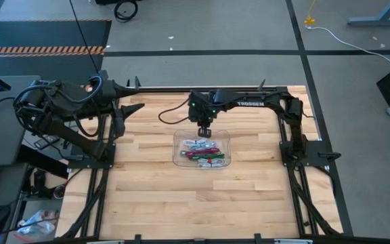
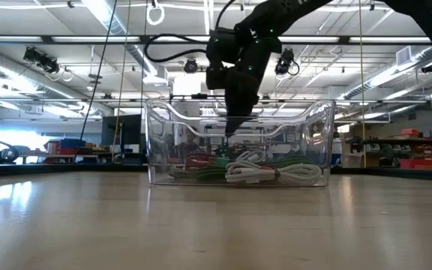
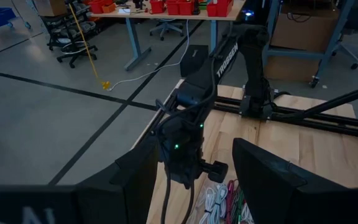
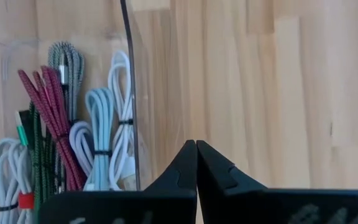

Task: Pick and place USB-C Cables
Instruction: Return to home position

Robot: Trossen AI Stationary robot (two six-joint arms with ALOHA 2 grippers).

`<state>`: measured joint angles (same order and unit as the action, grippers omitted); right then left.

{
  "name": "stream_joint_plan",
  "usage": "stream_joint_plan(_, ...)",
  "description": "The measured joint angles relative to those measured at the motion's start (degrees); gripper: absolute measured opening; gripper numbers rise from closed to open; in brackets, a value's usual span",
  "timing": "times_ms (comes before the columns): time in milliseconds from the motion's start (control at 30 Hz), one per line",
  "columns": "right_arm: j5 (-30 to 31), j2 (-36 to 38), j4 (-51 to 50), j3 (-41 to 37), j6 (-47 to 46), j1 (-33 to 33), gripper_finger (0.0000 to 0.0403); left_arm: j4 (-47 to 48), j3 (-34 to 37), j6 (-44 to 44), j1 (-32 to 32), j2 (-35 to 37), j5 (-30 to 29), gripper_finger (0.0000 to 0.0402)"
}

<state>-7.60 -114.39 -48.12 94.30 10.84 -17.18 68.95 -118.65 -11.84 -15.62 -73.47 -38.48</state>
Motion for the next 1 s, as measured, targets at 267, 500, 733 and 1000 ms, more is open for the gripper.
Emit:
stream_joint_plan(267,-1.47,0.0,0.87,-0.87,-0.31,-0.19,0.0,0.09,0.0,0.0,0.0,0.0,0.0,0.0213)
stream_joint_plan(500,-2.98,0.0,2.54,-0.89,-0.86,0.19,0.0,0.19,0.0,0.0,0.0,0.0,0.01,0.0213)
stream_joint_plan(733,-2.98,0.0,2.76,-0.88,-1.92,0.5,0.0,1.09,0.0,0.4,0.01,0.0,0.02,0.0213)
stream_joint_plan(1000,-2.99,1.07,3.56,-0.89,-3.8,0.88,0.0,7.33,0.02,-0.4,0.0,0.08,0.04,0.0213)
